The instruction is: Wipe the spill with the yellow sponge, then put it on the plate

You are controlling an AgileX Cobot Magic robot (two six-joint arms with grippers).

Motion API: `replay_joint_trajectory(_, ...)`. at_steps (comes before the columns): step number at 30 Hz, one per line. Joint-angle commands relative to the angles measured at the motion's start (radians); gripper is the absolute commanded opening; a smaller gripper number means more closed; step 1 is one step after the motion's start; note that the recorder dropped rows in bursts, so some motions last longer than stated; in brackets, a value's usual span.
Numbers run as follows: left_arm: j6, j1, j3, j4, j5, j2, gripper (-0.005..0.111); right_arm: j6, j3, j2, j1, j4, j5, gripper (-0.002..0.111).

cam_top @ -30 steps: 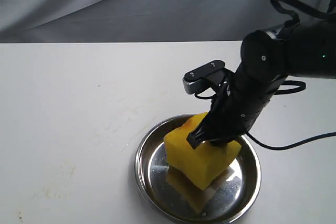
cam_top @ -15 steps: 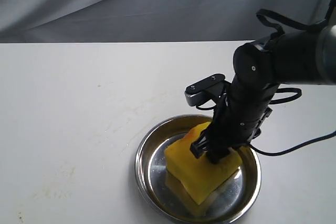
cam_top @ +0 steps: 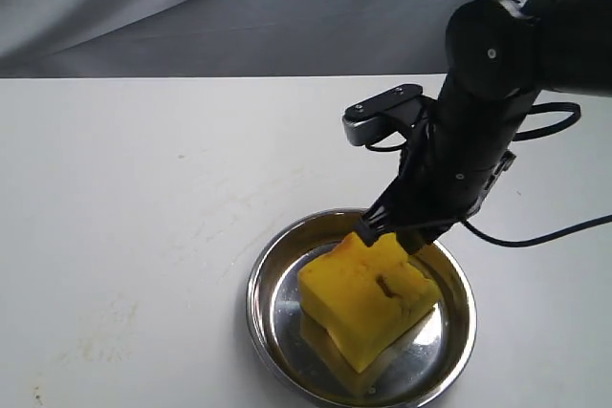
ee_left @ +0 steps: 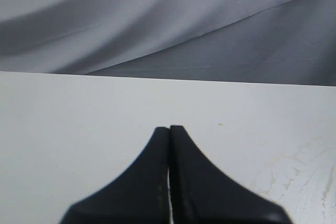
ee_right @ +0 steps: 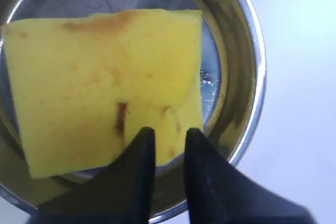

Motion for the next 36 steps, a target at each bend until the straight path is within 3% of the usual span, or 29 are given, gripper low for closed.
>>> replay_joint_trajectory(1, -0.005, -0.005, 0.005, -0.011, -0.006, -0.002, 0.000, 0.041, -0.006, -0.009, -0.105, -0.030, 0.013, 0.000)
replay_joint_trajectory(9, -0.005, -0.005, 0.005, -0.011, -0.006, -0.002, 0.000, 0.089, 0.043, -0.028, -0.349, -0.124, 0.113, 0.000)
replay_joint_trajectory(15, -0.005, -0.005, 0.005, -0.011, -0.006, -0.002, 0.000, 0.330, 0.259, -0.165, -0.444, -0.320, -0.025, 0.000)
replay_joint_trajectory(36, -0.005, -0.005, 0.005, -0.011, -0.006, -0.002, 0.000, 0.424, 0.649, -1.285, -0.416, -0.300, -0.329, 0.000)
